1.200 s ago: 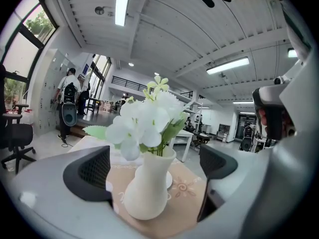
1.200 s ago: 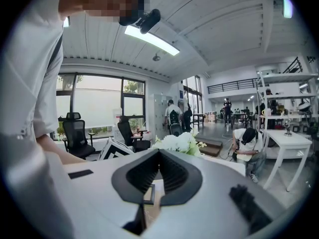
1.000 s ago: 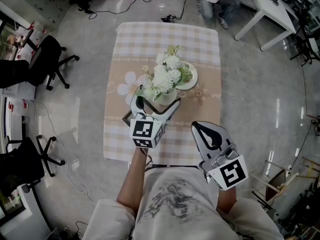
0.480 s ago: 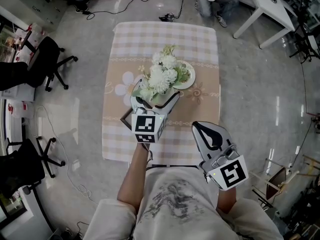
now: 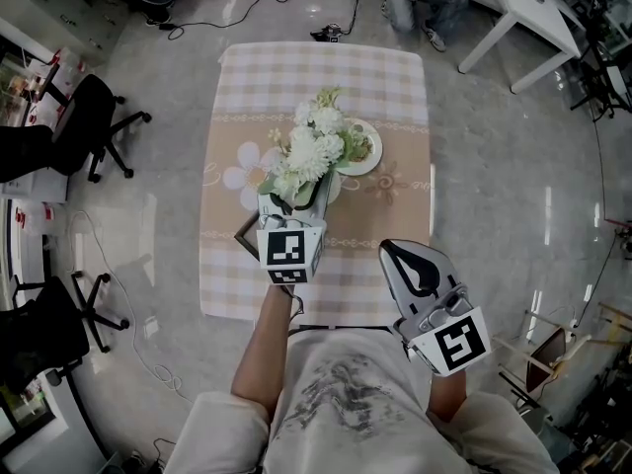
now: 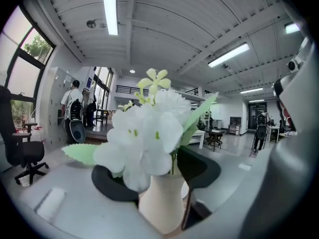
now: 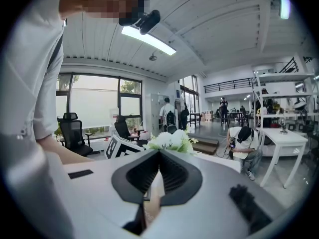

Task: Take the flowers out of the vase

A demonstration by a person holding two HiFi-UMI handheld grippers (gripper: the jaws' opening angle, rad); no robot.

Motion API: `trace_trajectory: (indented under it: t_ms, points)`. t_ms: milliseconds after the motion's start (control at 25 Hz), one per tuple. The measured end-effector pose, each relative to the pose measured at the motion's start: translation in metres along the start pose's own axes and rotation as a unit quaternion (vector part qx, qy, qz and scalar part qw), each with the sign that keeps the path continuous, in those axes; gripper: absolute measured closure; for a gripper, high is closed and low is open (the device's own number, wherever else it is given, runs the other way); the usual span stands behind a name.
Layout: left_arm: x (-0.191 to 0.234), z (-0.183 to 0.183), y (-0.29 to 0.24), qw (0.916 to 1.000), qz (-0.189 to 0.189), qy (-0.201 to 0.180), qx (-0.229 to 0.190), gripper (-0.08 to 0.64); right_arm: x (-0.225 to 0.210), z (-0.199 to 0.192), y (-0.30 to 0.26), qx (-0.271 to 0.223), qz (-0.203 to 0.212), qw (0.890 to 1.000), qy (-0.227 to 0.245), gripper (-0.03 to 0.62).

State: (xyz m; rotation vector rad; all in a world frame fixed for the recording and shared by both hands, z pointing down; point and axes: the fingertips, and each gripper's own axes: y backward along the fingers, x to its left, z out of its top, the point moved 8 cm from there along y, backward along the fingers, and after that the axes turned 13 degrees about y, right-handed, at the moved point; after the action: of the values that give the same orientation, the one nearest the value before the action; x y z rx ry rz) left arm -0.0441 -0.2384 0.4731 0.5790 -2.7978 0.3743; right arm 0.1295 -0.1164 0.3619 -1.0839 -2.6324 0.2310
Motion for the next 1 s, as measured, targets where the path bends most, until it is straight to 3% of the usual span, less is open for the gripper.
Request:
trace_trajectory:
  t_ms: [520, 1000]
  points:
    - [-0.007, 0.0, 0.006, 0.9999, -0.003, -0.006, -0.011, 0.464, 0.003, -0.003, -0.004, -0.003, 0.007, 1.0, -0.007, 0.577]
    - [-0.012, 0.011, 0.013, 0.9996, -0.012, -0.006, -0.024, 0.491, 0.013, -0.001, -0.011, -0.004, 0.012, 1.0, -0.007, 0.577]
